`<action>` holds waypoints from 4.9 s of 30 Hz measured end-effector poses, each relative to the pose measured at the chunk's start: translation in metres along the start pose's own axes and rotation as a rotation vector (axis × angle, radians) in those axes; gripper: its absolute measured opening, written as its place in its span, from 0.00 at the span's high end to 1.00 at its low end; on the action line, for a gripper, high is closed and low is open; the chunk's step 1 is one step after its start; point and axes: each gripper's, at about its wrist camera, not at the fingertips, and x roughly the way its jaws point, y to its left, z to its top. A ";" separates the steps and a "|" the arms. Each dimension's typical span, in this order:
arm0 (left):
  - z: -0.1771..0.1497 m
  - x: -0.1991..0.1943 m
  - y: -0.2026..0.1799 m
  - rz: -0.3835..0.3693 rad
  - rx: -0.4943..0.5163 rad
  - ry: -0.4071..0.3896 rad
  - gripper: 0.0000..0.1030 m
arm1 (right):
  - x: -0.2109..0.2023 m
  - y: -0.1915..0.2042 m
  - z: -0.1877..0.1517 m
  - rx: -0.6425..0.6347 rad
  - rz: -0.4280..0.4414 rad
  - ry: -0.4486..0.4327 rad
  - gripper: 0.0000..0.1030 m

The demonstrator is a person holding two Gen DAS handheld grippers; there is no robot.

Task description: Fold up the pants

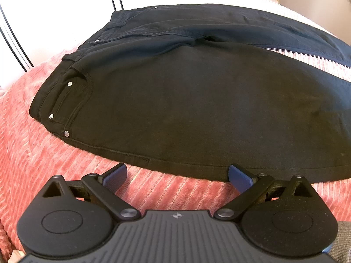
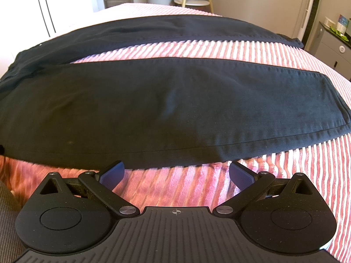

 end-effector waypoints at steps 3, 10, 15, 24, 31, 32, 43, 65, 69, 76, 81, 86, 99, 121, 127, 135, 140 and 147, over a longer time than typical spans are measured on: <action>-0.001 0.000 -0.002 0.001 0.001 0.000 0.04 | 0.000 0.000 0.000 0.000 0.000 0.000 0.00; -0.001 -0.002 0.000 -0.001 -0.002 -0.001 0.04 | 0.002 0.000 0.002 0.001 0.001 0.001 0.00; -0.001 -0.002 0.001 -0.002 -0.003 -0.001 0.04 | 0.003 0.000 0.001 -0.001 0.001 0.002 0.00; -0.001 -0.004 0.002 -0.014 -0.008 -0.003 0.04 | 0.006 0.000 0.004 -0.002 -0.002 0.010 0.00; 0.001 -0.003 0.006 -0.026 -0.011 0.002 0.04 | 0.009 0.000 0.004 -0.001 -0.004 0.024 0.00; 0.002 -0.003 0.006 -0.028 -0.011 0.004 0.04 | 0.009 0.000 0.004 0.000 -0.005 0.026 0.00; 0.005 0.002 0.016 -0.048 -0.047 0.024 0.04 | 0.018 -0.018 0.018 0.103 0.056 0.068 0.00; 0.108 0.064 -0.029 0.179 -0.159 -0.332 0.04 | 0.076 -0.120 0.157 0.558 0.360 0.356 0.00; 0.096 0.098 -0.025 0.135 -0.131 -0.350 0.04 | 0.116 -0.128 0.225 0.744 0.410 0.472 0.00; 0.083 0.107 -0.016 0.083 -0.165 -0.442 0.04 | 0.097 -0.116 0.257 0.422 0.231 0.272 0.00; 0.083 0.105 -0.020 0.083 -0.160 -0.443 0.04 | 0.111 -0.140 0.240 0.330 0.149 0.183 0.00; 0.082 0.092 -0.014 0.044 -0.140 -0.385 0.04 | 0.113 -0.175 0.167 0.434 0.016 0.405 0.23; 0.094 0.018 -0.027 -0.081 -0.261 -0.305 0.04 | 0.004 -0.260 0.079 0.599 -0.052 0.183 0.15; 0.101 0.098 -0.067 0.254 -0.214 -0.341 0.04 | 0.267 -0.172 0.390 0.860 -0.329 0.219 0.23; 0.096 0.100 -0.071 0.266 -0.212 -0.378 0.04 | 0.289 -0.179 0.386 0.838 -0.426 0.192 0.36; 0.096 0.101 -0.055 0.184 -0.283 -0.370 0.04 | 0.192 -0.177 0.317 0.667 -0.124 -0.115 0.92; 0.097 0.091 -0.047 0.187 -0.309 -0.365 0.04 | 0.080 -0.172 0.183 0.645 0.008 -0.321 0.92; 0.093 0.038 -0.031 0.046 -0.407 -0.522 0.04 | 0.096 -0.191 0.069 0.817 0.123 -0.195 0.88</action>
